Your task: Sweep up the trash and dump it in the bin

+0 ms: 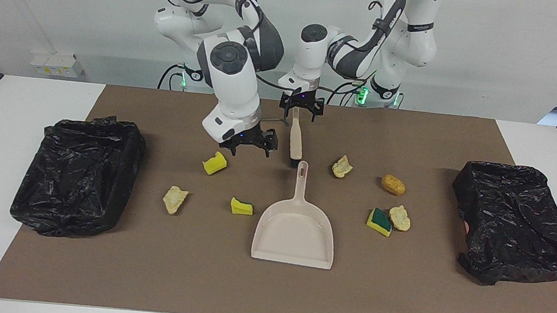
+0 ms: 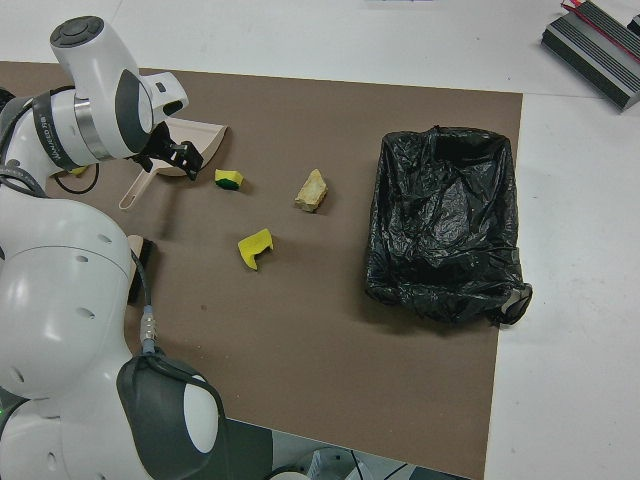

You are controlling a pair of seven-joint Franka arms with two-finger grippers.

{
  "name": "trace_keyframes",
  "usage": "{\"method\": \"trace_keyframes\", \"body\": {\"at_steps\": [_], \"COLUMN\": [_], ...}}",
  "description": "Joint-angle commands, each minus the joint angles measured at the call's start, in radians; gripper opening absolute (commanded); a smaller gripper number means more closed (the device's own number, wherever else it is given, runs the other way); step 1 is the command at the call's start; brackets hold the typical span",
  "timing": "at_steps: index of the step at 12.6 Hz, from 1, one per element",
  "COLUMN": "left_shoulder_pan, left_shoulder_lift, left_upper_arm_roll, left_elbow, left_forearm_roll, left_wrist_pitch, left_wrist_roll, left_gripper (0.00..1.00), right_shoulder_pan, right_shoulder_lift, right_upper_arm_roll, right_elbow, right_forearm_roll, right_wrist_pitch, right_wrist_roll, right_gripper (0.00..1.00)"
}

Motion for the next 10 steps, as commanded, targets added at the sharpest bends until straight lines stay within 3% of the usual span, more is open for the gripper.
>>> {"method": "trace_keyframes", "body": {"at_steps": [1,4,7,9,10], "left_shoulder_pan": [-0.028,-0.065,-0.053,-0.053,-0.053], "left_shoulder_lift": [-0.017,0.033,0.022,0.021,0.016], "left_upper_arm_roll": [0.018,0.021,0.024,0.024,0.024], "left_elbow": [-0.051,-0.049,-0.024,0.000,0.000], "left_forearm_roll": [-0.002,-0.004,-0.004,-0.004,-0.005], "left_wrist_pitch": [0.031,0.042,0.018,-0.022,-0.024], "left_wrist_roll": [-0.021,-0.028,-0.034,-0.038,-0.052], "left_gripper": [1.00,0.97,0.95,0.86,0.69], "right_shoulder_pan": [0.035,0.103,0.124,0.132,0.133], "right_shoulder_lift": [0.103,0.229,0.283,0.301,0.301], "right_upper_arm_roll": [-0.001,-0.001,-0.001,-0.001,-0.001], "right_elbow": [0.105,0.192,0.197,0.196,0.188], "right_forearm_roll": [0.062,0.062,0.050,0.049,0.047], "right_wrist_pitch": [0.051,0.152,0.229,0.256,0.259], "right_wrist_roll": [0.055,0.116,0.115,0.115,0.116], "right_gripper": [1.00,1.00,1.00,1.00,1.00]}}
